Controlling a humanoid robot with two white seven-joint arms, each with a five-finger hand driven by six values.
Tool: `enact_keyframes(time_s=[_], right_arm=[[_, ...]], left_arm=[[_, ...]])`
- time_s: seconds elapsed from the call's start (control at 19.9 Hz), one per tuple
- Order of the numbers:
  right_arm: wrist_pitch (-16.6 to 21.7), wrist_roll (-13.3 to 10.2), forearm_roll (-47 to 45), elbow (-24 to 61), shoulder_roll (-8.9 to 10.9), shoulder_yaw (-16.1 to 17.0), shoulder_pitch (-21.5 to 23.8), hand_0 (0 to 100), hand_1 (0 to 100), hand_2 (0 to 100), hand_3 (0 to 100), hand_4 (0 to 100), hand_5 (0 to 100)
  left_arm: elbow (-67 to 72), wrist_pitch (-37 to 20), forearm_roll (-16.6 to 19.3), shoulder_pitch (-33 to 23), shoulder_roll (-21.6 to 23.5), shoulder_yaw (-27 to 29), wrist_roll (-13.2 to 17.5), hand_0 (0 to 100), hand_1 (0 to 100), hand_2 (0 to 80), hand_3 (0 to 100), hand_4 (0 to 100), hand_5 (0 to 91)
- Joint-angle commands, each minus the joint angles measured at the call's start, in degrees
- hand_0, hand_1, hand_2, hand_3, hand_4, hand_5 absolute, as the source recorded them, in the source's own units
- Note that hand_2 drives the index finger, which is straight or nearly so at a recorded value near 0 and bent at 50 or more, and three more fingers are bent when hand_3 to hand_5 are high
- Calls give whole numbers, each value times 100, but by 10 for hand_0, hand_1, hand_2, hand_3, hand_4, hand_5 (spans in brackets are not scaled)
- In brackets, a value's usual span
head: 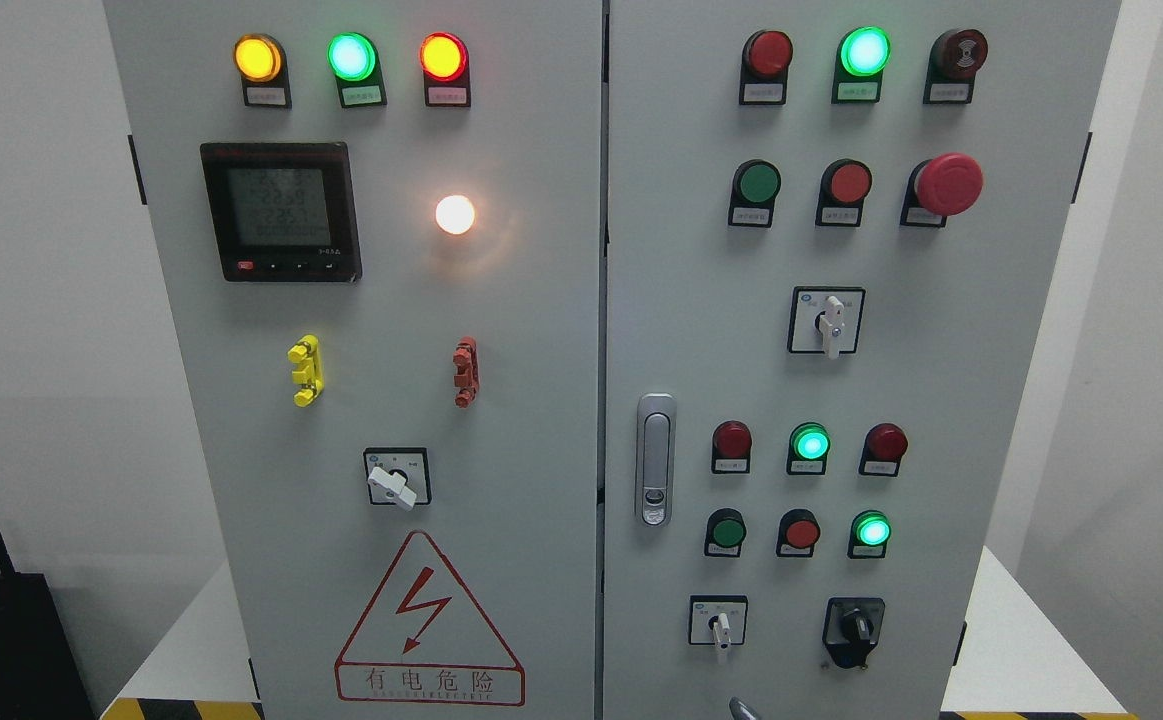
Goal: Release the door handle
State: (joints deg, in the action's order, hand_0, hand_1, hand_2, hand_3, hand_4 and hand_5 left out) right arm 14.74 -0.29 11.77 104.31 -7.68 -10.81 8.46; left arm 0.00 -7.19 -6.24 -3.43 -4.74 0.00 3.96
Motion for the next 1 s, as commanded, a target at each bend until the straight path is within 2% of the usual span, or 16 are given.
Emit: enact_keyframes(time_s=[0.0, 0.45, 0.6, 0.65, 0.75, 0.8, 0.85, 0.95], right_arm=[[3, -14, 1, 10, 3, 8, 6, 367, 0, 0, 40, 18, 31], [12, -58, 45, 19, 3, -18, -3, 369, 0, 0, 94, 63, 77], [29, -295, 377, 98, 12, -62, -72, 361, 26, 0, 111, 83, 137], [29, -383, 657, 142, 12, -62, -90, 348, 97, 0, 127, 168, 229], [21, -663, 1298, 212, 12, -71, -178, 361, 184, 0, 210, 283, 335], [12, -839, 1702, 221, 12, -71, -248, 377, 234, 0, 333, 377, 441], [3, -1023, 2167, 221, 12, -79, -336, 384, 257, 0, 402, 430, 529], [-49, -1366, 3177, 204, 3, -106, -520, 378, 345, 0, 625, 623, 749]], left_arm=[[-88, -1, 0, 0, -1, -70, -1, 120, 389, 0, 0, 0, 0], [-88, -1, 0, 0, 8, -70, -1, 120, 389, 0, 0, 0, 0], [-88, -1, 0, 0, -1, -70, -1, 120, 389, 0, 0, 0, 0], [-88, -1, 0, 0, -1, -70, -1, 120, 389, 0, 0, 0, 0], [-88, -1, 0, 0, -1, -70, -1, 120, 389, 0, 0, 0, 0], [-88, -1, 0, 0, -1, -70, -1, 120, 389, 0, 0, 0, 0], [-88, -1, 0, 0, -1, -70, -1, 120, 389, 0, 0, 0, 0], [-88, -1, 0, 0, -1, -70, -1, 120, 389, 0, 0, 0, 0]])
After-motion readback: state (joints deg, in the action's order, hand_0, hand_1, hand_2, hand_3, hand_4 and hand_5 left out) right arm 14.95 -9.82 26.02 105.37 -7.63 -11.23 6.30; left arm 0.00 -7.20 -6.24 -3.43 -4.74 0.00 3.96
